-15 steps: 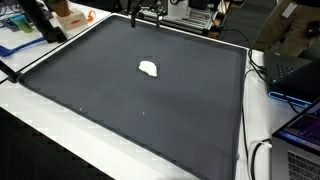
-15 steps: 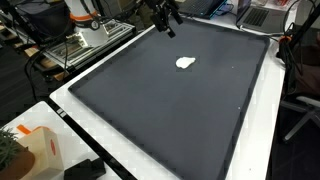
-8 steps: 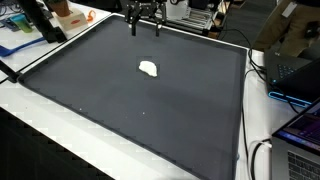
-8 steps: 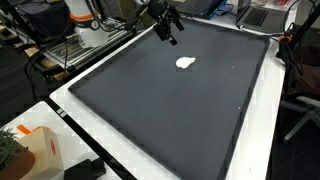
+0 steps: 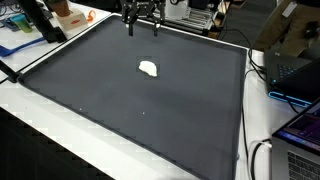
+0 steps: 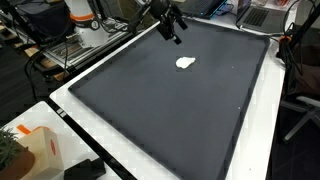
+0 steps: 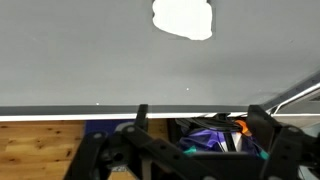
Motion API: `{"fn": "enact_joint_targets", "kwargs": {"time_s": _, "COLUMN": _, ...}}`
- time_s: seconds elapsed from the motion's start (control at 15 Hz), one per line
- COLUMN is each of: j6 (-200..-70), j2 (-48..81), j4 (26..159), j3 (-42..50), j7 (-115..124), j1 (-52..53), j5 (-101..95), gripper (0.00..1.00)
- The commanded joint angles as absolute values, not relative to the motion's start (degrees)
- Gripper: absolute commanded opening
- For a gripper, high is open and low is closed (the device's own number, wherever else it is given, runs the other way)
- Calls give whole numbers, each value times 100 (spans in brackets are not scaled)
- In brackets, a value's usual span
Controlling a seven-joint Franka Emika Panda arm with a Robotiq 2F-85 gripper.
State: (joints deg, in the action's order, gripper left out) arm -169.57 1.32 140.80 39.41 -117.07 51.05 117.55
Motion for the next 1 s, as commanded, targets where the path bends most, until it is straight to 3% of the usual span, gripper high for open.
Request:
{"fn": "enact_joint_targets", "kwargs": {"time_s": 0.0, "j6": -16148, "j2": 341, "j4": 14158, "j3": 4080, "j7": -12286, "j1": 4972, "j5": 12145, "gripper": 100}}
{"fn": "enact_joint_targets", "kwargs": {"time_s": 0.8, "j6": -14972, "j2": 1167, "j4": 14466, "j3": 4107, "j7": -14680, "j1": 4982, "j5": 13286, "gripper": 100}}
{"fn": "enact_joint_targets", "kwargs": {"time_s": 0.87, "j6": -15034, "j2": 1101, "j4": 14431, "j3": 3206, "j7": -15001, "j1": 4033, "j5": 13440, "gripper": 100}}
{"fn": "enact_joint_targets", "kwargs": {"time_s": 0.93, "j6": -14950, "j2": 1148, "j4": 14404, "j3": 3077, "j7": -15265, "j1": 3869, "j5": 13694, "gripper": 100}}
